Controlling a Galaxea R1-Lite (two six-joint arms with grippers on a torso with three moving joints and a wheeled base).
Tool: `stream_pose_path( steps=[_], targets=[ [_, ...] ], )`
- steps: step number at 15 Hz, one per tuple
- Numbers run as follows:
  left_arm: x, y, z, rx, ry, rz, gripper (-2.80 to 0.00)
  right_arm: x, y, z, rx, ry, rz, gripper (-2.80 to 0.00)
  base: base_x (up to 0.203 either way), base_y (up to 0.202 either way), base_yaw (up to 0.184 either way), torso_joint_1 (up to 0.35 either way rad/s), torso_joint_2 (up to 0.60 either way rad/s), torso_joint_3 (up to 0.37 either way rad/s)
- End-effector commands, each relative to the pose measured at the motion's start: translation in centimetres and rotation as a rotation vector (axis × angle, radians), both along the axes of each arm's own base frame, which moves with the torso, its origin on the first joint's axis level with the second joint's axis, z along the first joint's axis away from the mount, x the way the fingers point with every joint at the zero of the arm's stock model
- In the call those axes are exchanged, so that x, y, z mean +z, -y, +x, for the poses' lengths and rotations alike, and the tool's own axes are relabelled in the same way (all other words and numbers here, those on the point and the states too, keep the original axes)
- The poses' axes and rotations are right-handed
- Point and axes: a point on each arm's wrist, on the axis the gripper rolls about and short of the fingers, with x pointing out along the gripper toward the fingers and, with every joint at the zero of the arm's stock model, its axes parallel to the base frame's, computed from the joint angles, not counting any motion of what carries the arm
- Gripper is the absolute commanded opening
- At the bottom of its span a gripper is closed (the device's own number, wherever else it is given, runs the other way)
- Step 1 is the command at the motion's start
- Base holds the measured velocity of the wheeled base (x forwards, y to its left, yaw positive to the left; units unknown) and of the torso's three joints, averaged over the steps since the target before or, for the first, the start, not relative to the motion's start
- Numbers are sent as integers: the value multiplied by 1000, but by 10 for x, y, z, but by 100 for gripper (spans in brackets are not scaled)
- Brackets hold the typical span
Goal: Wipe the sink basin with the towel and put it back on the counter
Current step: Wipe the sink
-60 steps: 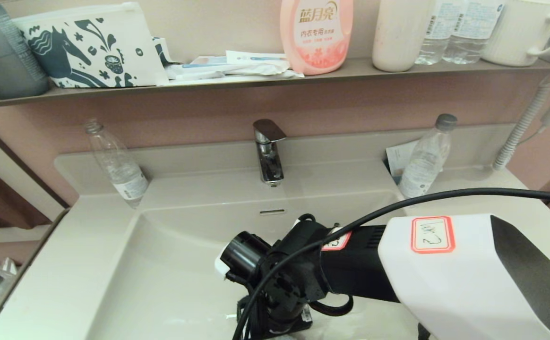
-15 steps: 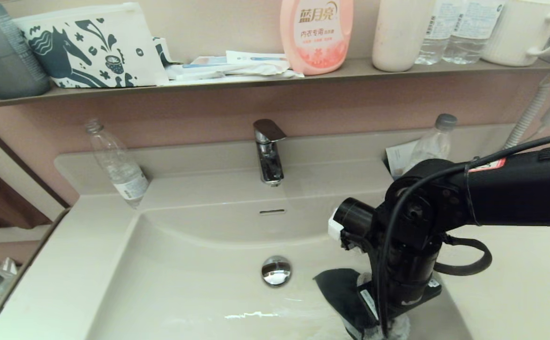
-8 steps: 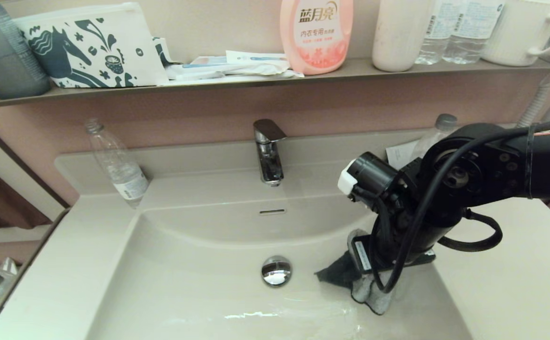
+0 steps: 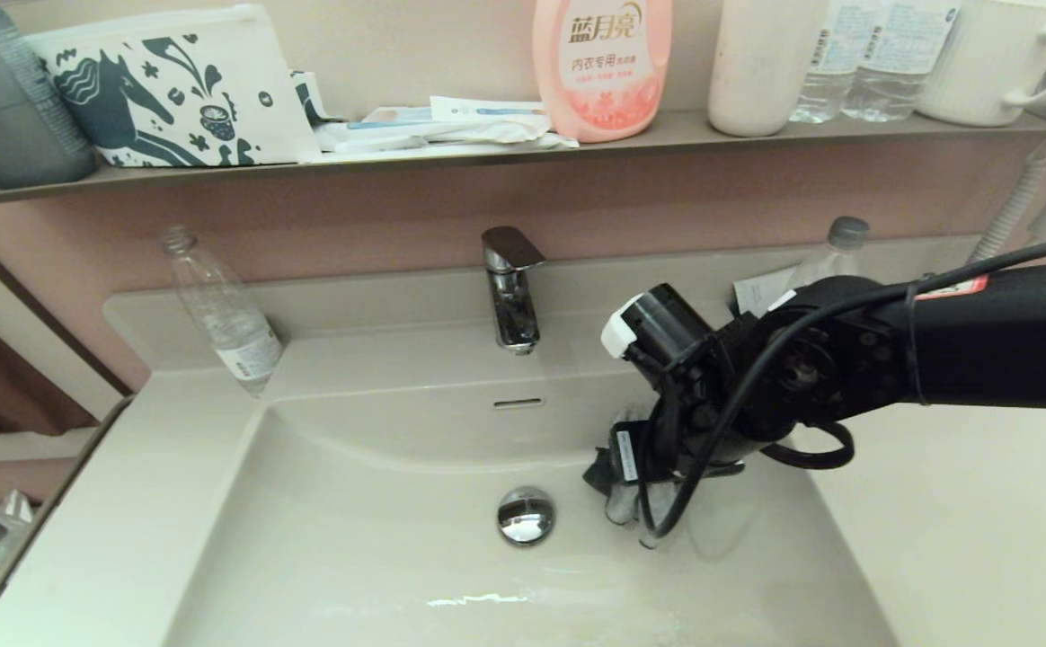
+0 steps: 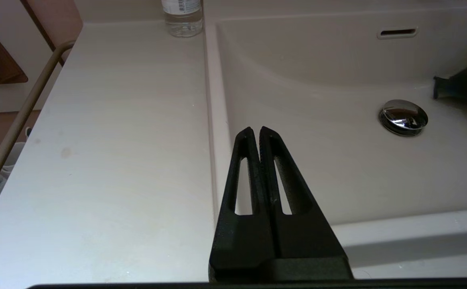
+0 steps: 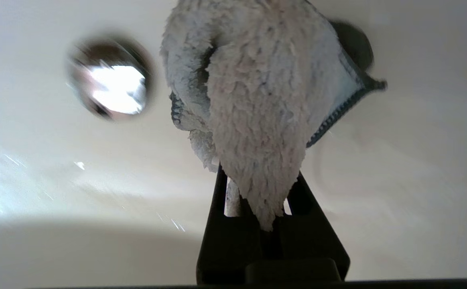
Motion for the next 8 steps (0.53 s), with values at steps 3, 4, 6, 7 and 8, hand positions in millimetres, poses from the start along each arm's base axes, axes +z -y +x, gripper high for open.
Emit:
stream_pose_path(
  steps=[3,4,6,7,8],
  targets=[
    [0,0,0,1,-1,0,-280,-35,-30,18,26,51,53,-280,0,0,0,0,0,0],
    [0,0,0,0,1,0,-280,-45,-35,21,31,53,53,-280,0,0,0,0,0,0],
    [0,0,0,2,-1,0,-280,-51,-44,30,38,108,98,-280,0,0,0,0,0,0],
    [0,0,0,2,-1,0,-280,-54,-48,34,39,138,121,-280,0,0,0,0,0,0],
    [0,0,0,2,-1,0,-280,-53,-50,36,44,166,140,-280,0,0,0,0,0,0]
  ],
)
